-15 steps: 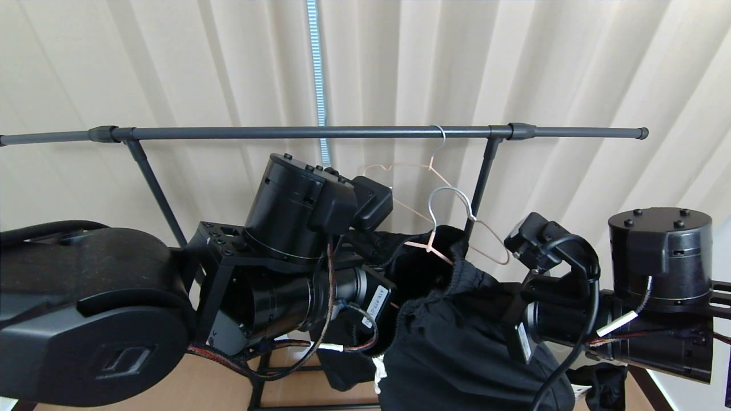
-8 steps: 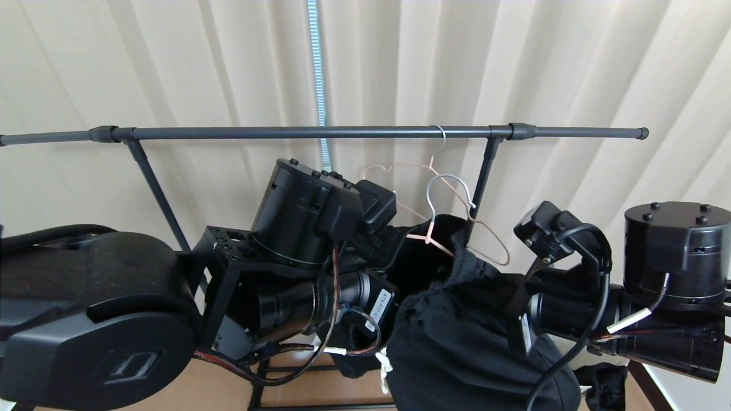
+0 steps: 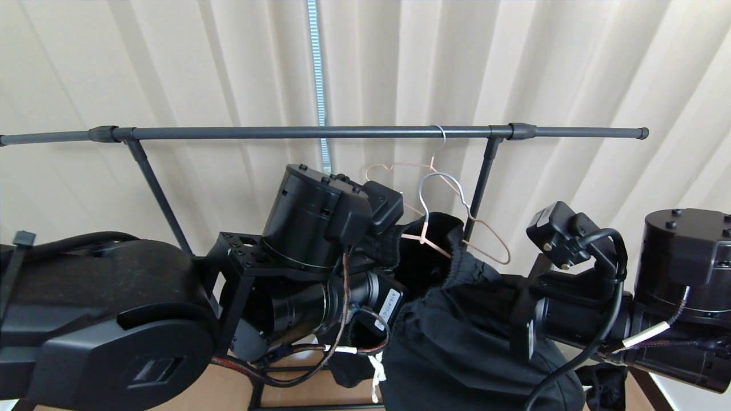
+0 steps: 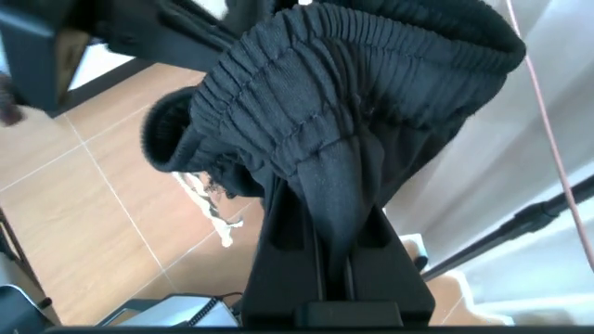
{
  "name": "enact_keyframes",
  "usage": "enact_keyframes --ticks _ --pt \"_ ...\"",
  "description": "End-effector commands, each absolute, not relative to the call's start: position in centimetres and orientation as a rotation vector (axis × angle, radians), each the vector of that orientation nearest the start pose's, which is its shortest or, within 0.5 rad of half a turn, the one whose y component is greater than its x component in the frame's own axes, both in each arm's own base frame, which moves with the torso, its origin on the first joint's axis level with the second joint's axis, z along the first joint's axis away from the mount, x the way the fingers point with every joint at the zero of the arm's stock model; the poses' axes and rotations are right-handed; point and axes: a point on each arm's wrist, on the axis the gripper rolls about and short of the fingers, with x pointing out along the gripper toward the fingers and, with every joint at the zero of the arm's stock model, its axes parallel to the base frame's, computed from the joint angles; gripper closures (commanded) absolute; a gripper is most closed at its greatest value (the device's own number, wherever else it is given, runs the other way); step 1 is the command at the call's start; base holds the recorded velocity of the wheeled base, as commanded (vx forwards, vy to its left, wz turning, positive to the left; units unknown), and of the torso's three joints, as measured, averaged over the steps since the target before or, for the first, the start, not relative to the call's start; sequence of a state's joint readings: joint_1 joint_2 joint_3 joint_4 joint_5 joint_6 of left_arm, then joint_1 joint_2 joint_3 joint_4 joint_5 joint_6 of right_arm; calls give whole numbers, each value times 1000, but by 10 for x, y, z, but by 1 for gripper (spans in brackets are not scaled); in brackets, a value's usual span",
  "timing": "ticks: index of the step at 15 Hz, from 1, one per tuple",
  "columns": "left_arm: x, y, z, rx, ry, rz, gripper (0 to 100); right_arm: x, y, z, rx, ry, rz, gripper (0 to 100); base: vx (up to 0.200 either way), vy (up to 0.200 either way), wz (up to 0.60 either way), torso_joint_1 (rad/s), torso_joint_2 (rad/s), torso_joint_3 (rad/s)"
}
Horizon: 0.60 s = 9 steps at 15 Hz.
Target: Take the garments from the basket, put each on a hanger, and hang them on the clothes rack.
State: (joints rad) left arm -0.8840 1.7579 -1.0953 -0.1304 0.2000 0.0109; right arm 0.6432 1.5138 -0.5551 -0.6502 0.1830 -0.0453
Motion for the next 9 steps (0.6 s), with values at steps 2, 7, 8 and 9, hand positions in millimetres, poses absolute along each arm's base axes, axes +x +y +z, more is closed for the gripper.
enact_keyframes --ticks 2,7,8,9 --pt "218 -258 184 294 468 -668 100 187 147 169 -109 277 853 100 0 0 0 0 0 0" --pt "218 -258 183 295 459 -646 0 186 146 169 -109 278 867 100 0 0 0 0 0 0" --pt "216 -256 186 294 450 -631 0 186 146 169 -109 278 867 100 0 0 0 0 0 0" --pt "212 -250 192 291 436 -622 0 186 146 169 -108 278 866 100 0 0 0 0 0 0"
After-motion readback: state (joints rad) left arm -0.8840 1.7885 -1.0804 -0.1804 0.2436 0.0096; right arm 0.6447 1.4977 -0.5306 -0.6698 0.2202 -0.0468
